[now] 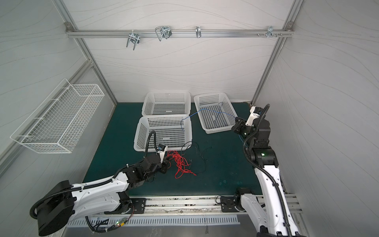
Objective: Untangle the cables
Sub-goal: 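Carry the blue wire with the right gripper over the farthest basket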
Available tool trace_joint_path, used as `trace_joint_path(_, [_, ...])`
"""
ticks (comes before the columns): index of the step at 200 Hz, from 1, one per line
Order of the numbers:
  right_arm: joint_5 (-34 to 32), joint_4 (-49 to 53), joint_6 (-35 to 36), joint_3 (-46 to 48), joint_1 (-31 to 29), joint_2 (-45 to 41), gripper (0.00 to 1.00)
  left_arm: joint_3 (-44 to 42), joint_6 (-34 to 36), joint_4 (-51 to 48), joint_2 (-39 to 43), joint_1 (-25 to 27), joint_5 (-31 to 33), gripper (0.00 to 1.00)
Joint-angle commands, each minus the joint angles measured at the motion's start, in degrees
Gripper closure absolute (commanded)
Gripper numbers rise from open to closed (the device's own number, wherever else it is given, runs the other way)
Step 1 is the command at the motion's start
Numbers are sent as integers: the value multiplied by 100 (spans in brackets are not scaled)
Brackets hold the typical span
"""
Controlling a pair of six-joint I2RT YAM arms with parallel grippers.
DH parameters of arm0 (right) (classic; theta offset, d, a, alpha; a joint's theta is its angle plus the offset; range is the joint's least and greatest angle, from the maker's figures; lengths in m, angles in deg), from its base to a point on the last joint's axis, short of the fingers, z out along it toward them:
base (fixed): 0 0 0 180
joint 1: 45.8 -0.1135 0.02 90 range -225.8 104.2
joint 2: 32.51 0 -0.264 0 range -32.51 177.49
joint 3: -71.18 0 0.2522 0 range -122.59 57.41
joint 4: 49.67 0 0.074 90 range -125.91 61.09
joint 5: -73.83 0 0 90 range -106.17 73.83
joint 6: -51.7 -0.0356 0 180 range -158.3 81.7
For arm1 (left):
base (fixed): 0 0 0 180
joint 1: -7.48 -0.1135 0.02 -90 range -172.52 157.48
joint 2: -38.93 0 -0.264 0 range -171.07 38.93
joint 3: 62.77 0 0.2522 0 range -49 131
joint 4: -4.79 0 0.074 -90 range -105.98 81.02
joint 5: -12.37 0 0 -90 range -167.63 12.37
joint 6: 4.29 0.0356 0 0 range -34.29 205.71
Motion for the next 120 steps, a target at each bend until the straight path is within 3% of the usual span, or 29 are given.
trace_joint_path(1, [-712,-183,-239,-142,-27,510,100,345,84,305,-104,-26,-31,100])
trace_joint_path(52, [-1908,-625,-533,-507,-244,1627,100,416,-21,400,-410,-24,-25,100])
trace_joint_path(120, [-3493,-1110,-325,-1410,-781,3277,100,713,75,399,-914,-30,-52,100])
